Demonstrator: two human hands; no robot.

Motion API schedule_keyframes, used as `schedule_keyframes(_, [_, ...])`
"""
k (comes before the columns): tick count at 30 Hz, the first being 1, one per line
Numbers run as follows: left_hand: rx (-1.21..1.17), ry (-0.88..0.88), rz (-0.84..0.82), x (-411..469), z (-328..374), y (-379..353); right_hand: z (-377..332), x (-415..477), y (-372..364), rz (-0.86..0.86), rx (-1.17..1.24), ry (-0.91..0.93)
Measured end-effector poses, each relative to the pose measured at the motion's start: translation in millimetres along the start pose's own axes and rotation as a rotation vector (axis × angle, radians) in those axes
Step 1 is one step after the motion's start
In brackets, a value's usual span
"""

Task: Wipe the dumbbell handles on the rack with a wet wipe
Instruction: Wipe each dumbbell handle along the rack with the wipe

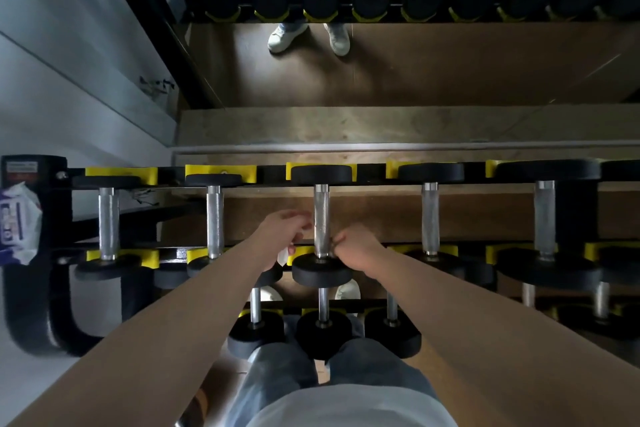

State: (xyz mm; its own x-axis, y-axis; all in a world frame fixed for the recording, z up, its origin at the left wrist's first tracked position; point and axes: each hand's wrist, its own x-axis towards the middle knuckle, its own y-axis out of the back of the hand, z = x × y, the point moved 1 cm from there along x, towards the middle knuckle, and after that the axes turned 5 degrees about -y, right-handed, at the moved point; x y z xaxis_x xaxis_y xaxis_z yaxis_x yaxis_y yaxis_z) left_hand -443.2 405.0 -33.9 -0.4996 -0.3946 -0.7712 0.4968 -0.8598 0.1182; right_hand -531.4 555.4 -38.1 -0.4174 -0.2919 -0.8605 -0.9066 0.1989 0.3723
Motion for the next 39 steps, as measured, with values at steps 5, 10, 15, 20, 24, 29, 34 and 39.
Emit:
schedule_keyframes(5, [-0.028,0.020,-0.020,4,-5,5,-22,17,22,-0.061,0.971,-0.168])
schedule_keyframes(10, [-0.057,0.038,-0.023,0,-4,8,-27,26,28,0.033,0.783,-0.073])
schedule_keyframes(15, [-0.031,0.049,-0.021,0,-8,9,-5,-1,7,-0.102,-0.129,0.070])
schedule_keyframes(20, [-0.039,0.062,-0.032,1,-11,13,-18,16,21,0.001,0.606,-0.060])
schedule_keyframes(24, [-0.049,0.078,-0.026,-2,-14,16,-36,20,33,0.081,0.962,0.065])
schedule_keyframes(29, [-0.039,0.088,-0.041,-3,-21,20,-13,3,18,0.189,0.414,0.121])
schedule_keyframes(34, [-0.010,0.096,-0.039,0,-25,20,6,-12,-2,0.064,0.020,0.121])
schedule_keyframes(39, [-0.051,0.097,-0.036,2,-29,20,-15,-6,15,0.292,0.217,0.294])
